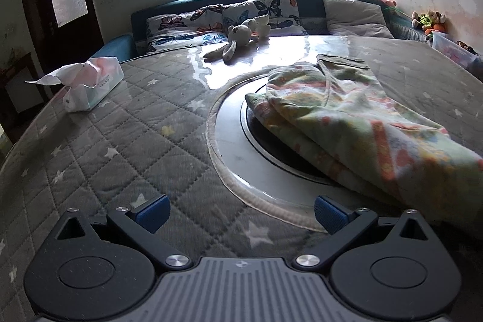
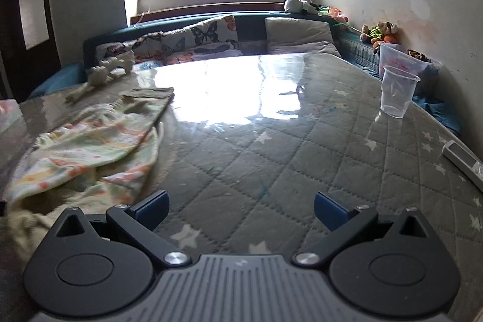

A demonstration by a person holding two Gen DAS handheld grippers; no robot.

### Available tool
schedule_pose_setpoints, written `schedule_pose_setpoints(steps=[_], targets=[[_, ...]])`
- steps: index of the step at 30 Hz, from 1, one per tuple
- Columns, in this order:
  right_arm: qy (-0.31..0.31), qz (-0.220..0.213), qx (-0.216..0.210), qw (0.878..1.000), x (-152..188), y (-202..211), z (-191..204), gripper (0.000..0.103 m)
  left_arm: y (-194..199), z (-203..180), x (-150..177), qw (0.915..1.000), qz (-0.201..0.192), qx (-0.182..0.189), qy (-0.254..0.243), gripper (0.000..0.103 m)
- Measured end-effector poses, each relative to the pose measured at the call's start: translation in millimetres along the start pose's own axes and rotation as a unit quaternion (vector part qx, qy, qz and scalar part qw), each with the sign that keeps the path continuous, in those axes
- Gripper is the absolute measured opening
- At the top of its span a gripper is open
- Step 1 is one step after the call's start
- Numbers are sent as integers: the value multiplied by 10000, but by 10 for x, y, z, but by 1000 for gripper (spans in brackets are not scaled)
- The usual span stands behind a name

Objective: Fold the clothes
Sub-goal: 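Move both grippers toward the crumpled printed shirt on the mattress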

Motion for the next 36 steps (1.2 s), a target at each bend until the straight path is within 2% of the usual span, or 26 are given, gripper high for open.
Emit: schedule_pose_setpoints(steps=[7,24,36], targets=[[-48,-70,-172,9998,87,231,107,103,148,-106,81,10000,-17,46,-81,103],[52,-72,-521,9986,285,416,319,98,325,-278,195,9997,-39,28,-223,103],[215,-162,-597,9979,235,479,415,95,359,-315,176,9995,-53,4,-296,103]])
Point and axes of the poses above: each gripper's, at about its wrist camera, not at the fingertips, and y roughly against the way its jaws point, z to its left, x to its underside, the point moved 9 cm from there along -y, roughly the way its jaws point, and after that the axes turned 10 degrees about z, right-handed, at the moved point
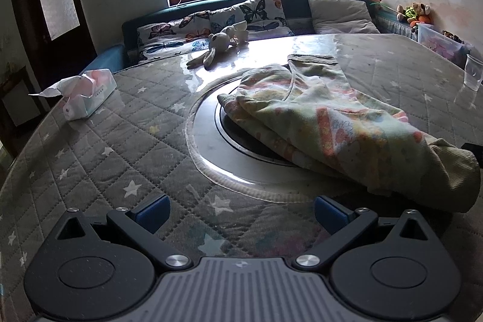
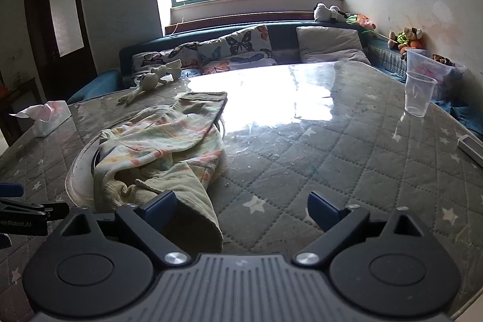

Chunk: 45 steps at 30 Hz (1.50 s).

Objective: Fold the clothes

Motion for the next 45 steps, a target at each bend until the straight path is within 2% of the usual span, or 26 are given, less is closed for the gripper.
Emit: schedule_pose_setpoints(steps=[11,17,23,32,35,37,42,45], targets=[[190,-4,-96,9998,-128,-76,61,93,-66,15,-118,10000,21,-52,-48,103],[255,60,-426,9987,-280,-166,135,88,-89,64,-270,9999,-28,-105,-31,103],[279,298,-968,9945,-469,-383,328,79,-114,120,-470,9998,-119,-150,-38,103],[399,767,-1375,9867,-595,-832,666,61,-149,287,-732,9995,-228,-196,87,103],[427,981,-1529,9824,-577,-974,761,49,-159,346,-788,9994,-243,-158,175,103],[272,1092,-1739,9783,-573,-1018,791,31,-148,374,-816,9993,-287,-164,193,103],[553,900,-1696,9798,-565,-912,904,13,-77,393,-894,9990,-406,-90,182,103],[1005,630,-1513,9813,-539,-784,1030,11,9,343,-934,9986,-506,49,148,103]])
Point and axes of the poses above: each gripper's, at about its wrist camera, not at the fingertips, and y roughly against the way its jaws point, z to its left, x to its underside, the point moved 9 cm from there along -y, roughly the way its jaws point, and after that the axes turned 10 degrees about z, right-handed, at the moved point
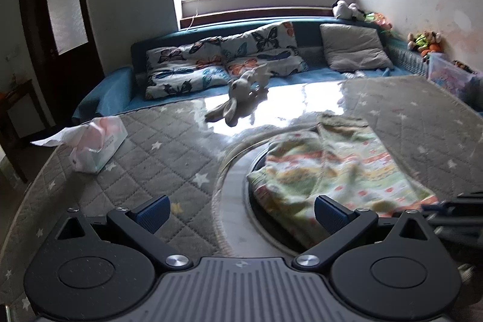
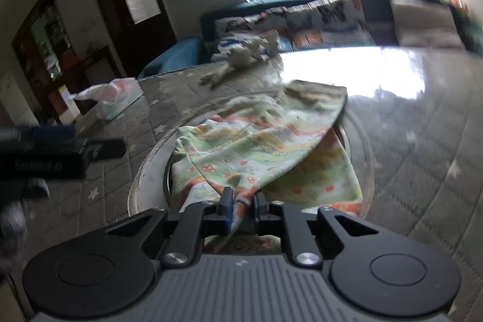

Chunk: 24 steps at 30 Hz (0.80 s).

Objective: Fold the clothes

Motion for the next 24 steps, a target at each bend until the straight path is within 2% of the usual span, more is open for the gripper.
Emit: schedule_pose_setpoints(steps=[6,8,12,13,15,19,24], targets=[[1171,-147,263,9927,156,60,479,11,121,-273,-22,9984,-169,367,-384,103],[1352,-121,162,9906,217,71,605,11,103,-340,-15,9978,-126,439,-471,103],[1893,-15,-82,9819,377,84,932,12,45,-518,38,9938,90,850,-708,103],[1929,-9,-125,9811,401,94,968,18,29,-549,62,9929,132,902,-769,103],[1903,-17,-203,9815,433,131,996,26,-4,-614,85,9914,199,959,-870,103],[1507,-33,-433,9876,445,314,846,26,-63,-688,97,9896,247,1025,-980,102],[1034,-68,-511,9933,461,604,481,26,-157,-739,51,9880,272,1063,-1087,82]])
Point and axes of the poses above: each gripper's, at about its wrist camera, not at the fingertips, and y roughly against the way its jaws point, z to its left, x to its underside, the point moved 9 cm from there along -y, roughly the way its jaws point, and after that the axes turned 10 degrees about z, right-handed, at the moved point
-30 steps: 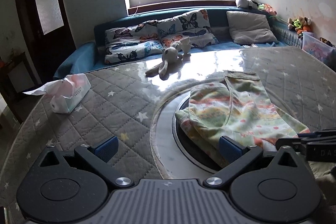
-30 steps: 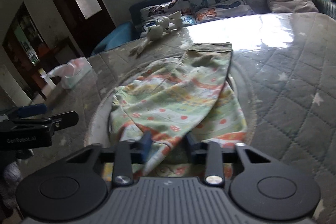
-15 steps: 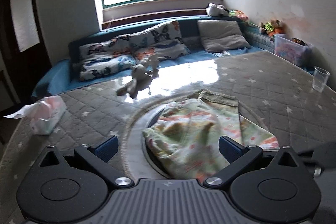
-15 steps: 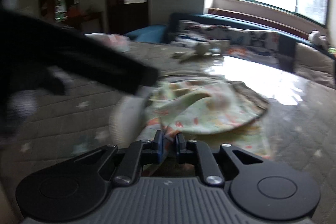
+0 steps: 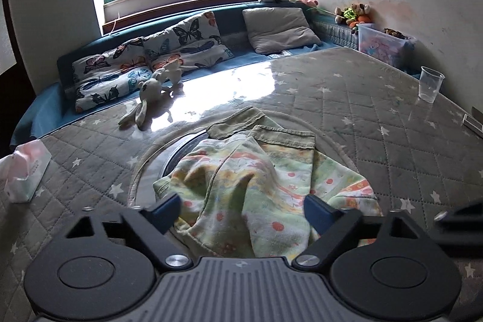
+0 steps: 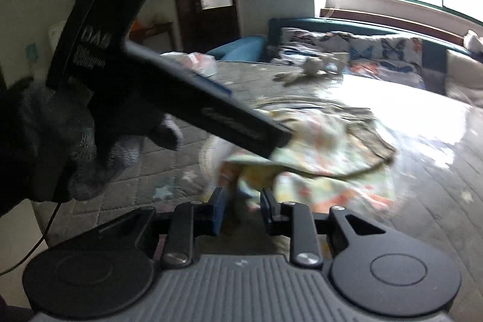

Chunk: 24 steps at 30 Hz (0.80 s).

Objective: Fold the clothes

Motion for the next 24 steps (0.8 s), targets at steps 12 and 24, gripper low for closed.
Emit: schedule_pose_setpoints(steps=[12,24], targets=[[-1057,-27,923,9901,74,133,-1089,26,-469,-566,-143,9912,321,110,-1280,64],[-1278,404,917,9867,-102,-608,-1544,23,-684,-430,-48,9858,408,-121,-1622,12]])
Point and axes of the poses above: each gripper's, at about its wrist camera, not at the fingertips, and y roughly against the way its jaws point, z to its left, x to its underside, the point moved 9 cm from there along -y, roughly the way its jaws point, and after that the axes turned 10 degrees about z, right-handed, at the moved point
